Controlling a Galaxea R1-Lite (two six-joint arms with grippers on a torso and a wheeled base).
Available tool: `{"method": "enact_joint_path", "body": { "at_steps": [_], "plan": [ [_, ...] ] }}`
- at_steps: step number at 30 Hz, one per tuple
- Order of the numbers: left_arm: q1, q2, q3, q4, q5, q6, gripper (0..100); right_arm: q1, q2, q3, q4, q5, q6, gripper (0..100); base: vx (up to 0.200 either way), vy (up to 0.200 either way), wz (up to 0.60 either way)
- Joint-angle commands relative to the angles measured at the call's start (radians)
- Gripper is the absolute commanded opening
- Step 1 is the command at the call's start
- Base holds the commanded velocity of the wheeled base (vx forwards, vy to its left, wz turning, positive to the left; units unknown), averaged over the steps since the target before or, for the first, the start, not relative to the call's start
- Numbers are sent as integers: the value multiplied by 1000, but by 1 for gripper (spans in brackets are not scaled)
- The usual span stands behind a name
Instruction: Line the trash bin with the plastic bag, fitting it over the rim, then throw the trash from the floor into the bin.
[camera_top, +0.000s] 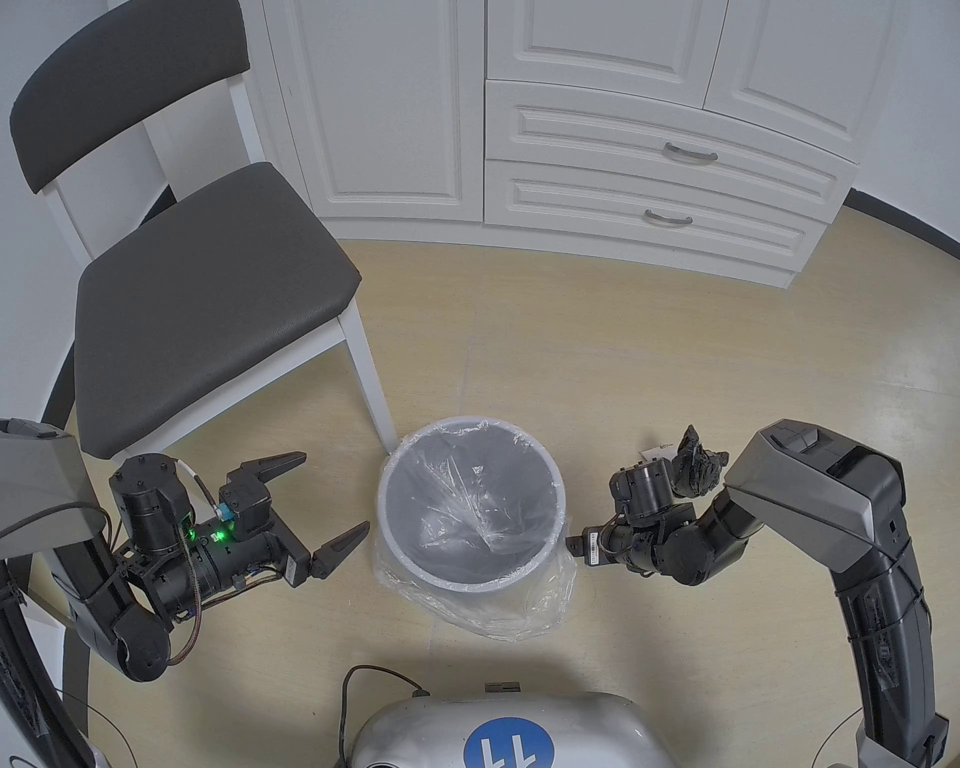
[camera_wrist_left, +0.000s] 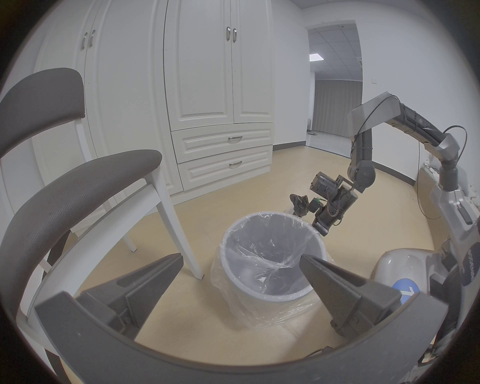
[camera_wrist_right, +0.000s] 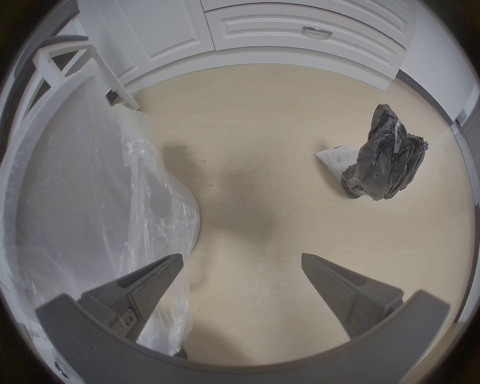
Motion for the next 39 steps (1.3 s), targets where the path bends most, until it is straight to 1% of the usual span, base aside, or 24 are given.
{"method": "enact_joint_path", "body": {
  "at_steps": [1,5,6,7,9,10,11,14,15,16,20,21,22,23,26,29,32,35,39],
  "plan": [
    [-5,-9,15,1,0,-1,100,-28,-154,114,-24,-1,-65,100,0,0,0],
    [-6,-33,21,0,0,-1,100,-60,-292,223,-98,0,-127,100,0,0,0],
    [-6,-33,21,0,0,-1,100,-60,-292,223,-98,0,-127,100,0,0,0],
    [-6,-55,24,1,0,-2,100,-89,-367,287,-148,8,-177,100,0,0,0],
    [-6,-58,24,1,0,-2,100,-98,-385,300,-162,14,-191,100,0,0,0],
    [-5,-75,27,1,2,1,100,-135,-453,337,-190,28,-237,100,0,0,0],
    [-6,-79,30,1,2,1,100,-146,-470,340,-187,28,-245,100,0,0,0],
    [-6,-110,36,3,3,-1,100,-215,-505,324,-153,32,-252,100,0,0,0],
    [-6,-110,36,3,3,-1,100,-215,-505,324,-153,32,-252,100,0,0,0],
    [-6,-119,35,3,6,-2,100,-256,-494,281,-101,34,-252,100,0,0,0],
    [2,-121,42,3,8,-21,100,-327,-430,149,39,63,-233,100,0,0,0],
    [5,-121,48,3,6,-21,100,-341,-407,106,79,78,-211,100,0,0,0],
    [5,-121,48,3,6,-21,100,-341,-407,106,79,78,-211,100,0,0,0],
    [12,-122,58,3,6,-21,100,-353,-372,36,134,94,-154,100,0,0,0],
    [14,-133,62,3,8,-22,100,-357,-309,-68,195,103,-73,100,0,0,0],
    [12,-133,61,3,6,-21,100,-357,-211,-168,195,105,-10,100,0,0,0],
    [5,-129,62,3,6,-21,100,-357,-99,-268,189,106,30,100,0,0,0],
    [2,-126,62,3,6,-19,100,-364,0,-351,189,105,41,100,0,0,0],
    [2,-124,61,3,6,-19,100,-370,67,-395,188,106,47,100,0,0,0]
  ]
}}
